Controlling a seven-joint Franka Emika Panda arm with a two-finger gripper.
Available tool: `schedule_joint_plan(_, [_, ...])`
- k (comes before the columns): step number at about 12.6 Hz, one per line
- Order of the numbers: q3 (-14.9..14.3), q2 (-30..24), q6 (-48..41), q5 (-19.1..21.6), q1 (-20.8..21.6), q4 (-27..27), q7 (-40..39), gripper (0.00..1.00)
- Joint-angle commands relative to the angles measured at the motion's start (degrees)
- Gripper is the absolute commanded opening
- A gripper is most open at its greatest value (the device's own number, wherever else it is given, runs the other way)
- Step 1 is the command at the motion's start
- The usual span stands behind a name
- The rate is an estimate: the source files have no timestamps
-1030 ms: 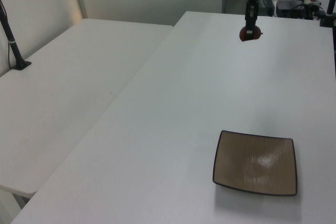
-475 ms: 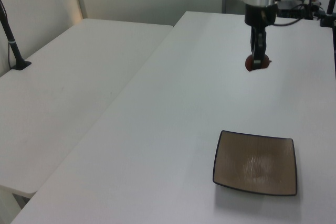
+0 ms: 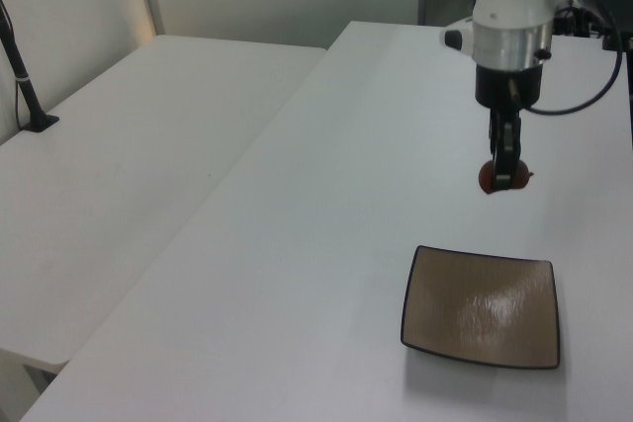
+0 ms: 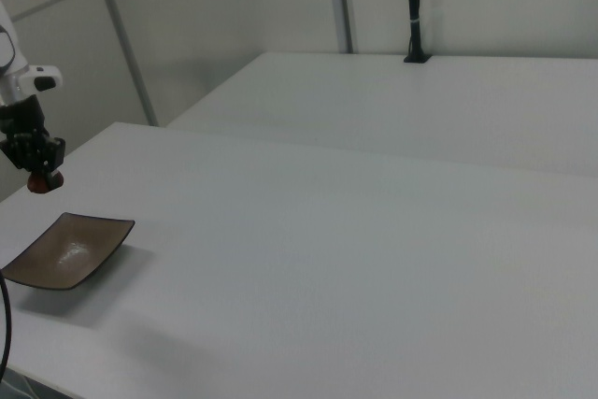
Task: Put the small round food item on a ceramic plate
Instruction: 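Carry the red food item over the square brown plate and lower it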
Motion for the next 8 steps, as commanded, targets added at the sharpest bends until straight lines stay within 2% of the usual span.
schedule_joint_plan(1, [-0.14,2.53,8.61,0.34,2.14,-3.86,5.32,0.24])
schedule_joint_plan(4, [-0.14,6.23,11.89,-0.36,2.84,-4.22,7.09,0.24])
schedule_joint_plan(5, [-0.14,6.67,14.33,-0.62,3.63,-5.79,7.26,0.24])
schedule_joint_plan(8, [-0.14,8.69,18.74,-5.01,5.30,-8.79,12.61,0.24])
